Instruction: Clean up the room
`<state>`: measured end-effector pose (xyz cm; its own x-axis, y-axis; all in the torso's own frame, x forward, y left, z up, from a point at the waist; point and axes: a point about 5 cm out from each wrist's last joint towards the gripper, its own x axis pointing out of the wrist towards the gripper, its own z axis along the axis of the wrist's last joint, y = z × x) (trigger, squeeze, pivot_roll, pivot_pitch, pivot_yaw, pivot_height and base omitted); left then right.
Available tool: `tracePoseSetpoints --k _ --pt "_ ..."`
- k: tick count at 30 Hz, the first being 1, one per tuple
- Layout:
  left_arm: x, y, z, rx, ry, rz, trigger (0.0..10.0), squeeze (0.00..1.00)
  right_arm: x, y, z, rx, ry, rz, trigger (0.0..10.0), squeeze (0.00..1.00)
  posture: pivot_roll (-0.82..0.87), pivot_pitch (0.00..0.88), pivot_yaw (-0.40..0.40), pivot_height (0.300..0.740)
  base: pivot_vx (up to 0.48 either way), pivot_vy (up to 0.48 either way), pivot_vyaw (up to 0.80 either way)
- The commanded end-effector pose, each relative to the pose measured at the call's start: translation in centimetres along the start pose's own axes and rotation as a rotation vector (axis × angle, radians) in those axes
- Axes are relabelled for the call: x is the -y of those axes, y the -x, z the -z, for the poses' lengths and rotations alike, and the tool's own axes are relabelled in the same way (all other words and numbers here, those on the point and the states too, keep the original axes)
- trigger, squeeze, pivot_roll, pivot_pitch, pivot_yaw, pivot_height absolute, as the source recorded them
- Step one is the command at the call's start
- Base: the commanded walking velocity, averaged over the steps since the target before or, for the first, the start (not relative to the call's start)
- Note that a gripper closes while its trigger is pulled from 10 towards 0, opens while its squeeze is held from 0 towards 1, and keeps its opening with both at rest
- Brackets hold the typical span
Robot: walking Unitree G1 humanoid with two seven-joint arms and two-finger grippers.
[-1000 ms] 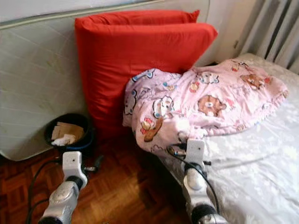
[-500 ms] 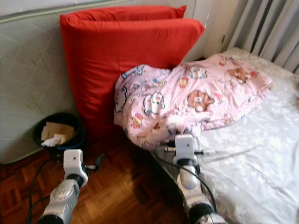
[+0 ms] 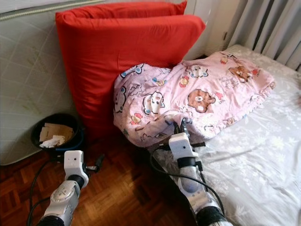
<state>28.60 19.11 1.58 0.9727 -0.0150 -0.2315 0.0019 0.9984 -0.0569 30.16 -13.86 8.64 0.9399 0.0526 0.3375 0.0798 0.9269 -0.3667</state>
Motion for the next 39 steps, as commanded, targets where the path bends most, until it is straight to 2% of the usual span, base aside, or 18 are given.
tracePoseSetpoints --k 1,3,5,6,7,9,10,12,16,25,26,27,33,37,39 --pt "0.0 0.1 0.2 -0.004 -0.008 0.008 10.0 0.0 0.4 -0.1 -0.6 0.029 -0.031 -0.009 10.0 0.0 0.0 0.054 -0.071 0.74 0.0 0.0 0.0" --pt "0.1 0.1 0.2 -0.006 -0.007 0.01 10.0 0.0 -0.1 0.8 0.0 -0.016 -0.053 -0.075 10.0 0.0 -0.01 0.053 -0.071 0.74 0.0 0.0 0.0" --pt "0.2 0.0 0.2 -0.006 -0.007 0.011 10.0 0.0 -0.2 1.2 0.2 -0.028 -0.052 -0.09 10.0 0.0 -0.01 0.052 -0.072 0.74 0.0 0.0 0.0" --pt "0.2 0.0 0.2 -0.005 -0.006 0.012 10.0 0.0 -0.9 2.6 0.8 -0.069 -0.063 -0.145 10.0 0.0 -0.01 0.052 -0.072 0.74 0.0 0.0 0.0" --pt "0.3 0.0 0.2 -0.005 -0.006 0.013 10.0 0.0 -1.1 2.9 1.0 -0.078 -0.067 -0.158 10.0 0.0 -0.01 0.052 -0.072 0.74 0.0 0.0 0.0" --pt "0.3 0.0 0.2 -0.005 -0.006 0.013 10.0 0.0 -2.1 4.3 2.1 -0.16 -0.076 -0.226 10.0 0.0 -0.01 0.052 -0.072 0.74 0.0 0.0 0.0" --pt "0.3 0.0 0.2 -0.006 -0.007 0.014 10.0 0.0 -2.6 5.2 3.2 -0.255 -0.077 -0.251 10.0 0.0 -0.01 0.05 -0.071 0.74 0.0 0.0 0.0" --pt "0.4 0.0 0.2 -0.007 -0.008 0.016 10.0 0.0 -3.0 6.1 4.4 -0.363 -0.132 -0.259 10.0 0.0 -0.01 0.051 -0.07 0.74 0.0 0.0 0.0" --pt "0.3 0.0 0.2 -0.008 -0.011 0.017 10.0 0.0 -3.6 7.3 5.9 -0.511 -0.148 -0.327 10.0 0.0 -0.01 0.05 -0.072 0.74 0.0 0.0 0.0" --pt "0.4 0.0 0.3 -0.014 -0.019 0.025 10.0 0.0 -4.4 8.9 7.0 -0.619 -0.164 -0.415 10.0 0.02 -0.01 0.051 -0.071 0.74 0.0 0.0 0.0" --pt "0.4 0.1 0.4 -0.015 -0.019 0.026 10.0 0.0 -4.5 9.0 7.1 -0.628 -0.172 -0.418 10.0 0.47 -0.01 0.052 -0.07 0.74 0.0 0.0 0.0" --pt "0.4 0.1 0.4 -0.016 -0.021 0.028 10.0 0.0 -4.6 9.1 7.1 -0.639 -0.18 -0.426 10.0 1.0 -0.01 0.052 -0.07 0.74 0.0 0.0 0.0" --pt "0.6 0.1 0.4 -0.018 -0.026 0.037 10.0 0.0 -5.5 9.7 7.2 -0.665 -0.219 -0.508 10.0 1.0 -0.01 0.052 -0.073 0.74 0.0 0.0 0.0" --pt "0.6 0.1 0.5 -0.022 -0.029 0.039 10.0 0.0 -6.3 10.2 7.2 -0.7 -0.309 -0.561 10.0 1.0 -0.01 0.052 -0.073 0.74 0.0 0.0 0.0" --pt "0.6 0.0 0.5 -0.022 -0.029 0.04 10.0 0.0 -6.5 10.4 7.2 -0.702 -0.318 -0.567 10.0 1.0 -0.01 0.052 -0.073 0.74 0.0 0.0 0.0"
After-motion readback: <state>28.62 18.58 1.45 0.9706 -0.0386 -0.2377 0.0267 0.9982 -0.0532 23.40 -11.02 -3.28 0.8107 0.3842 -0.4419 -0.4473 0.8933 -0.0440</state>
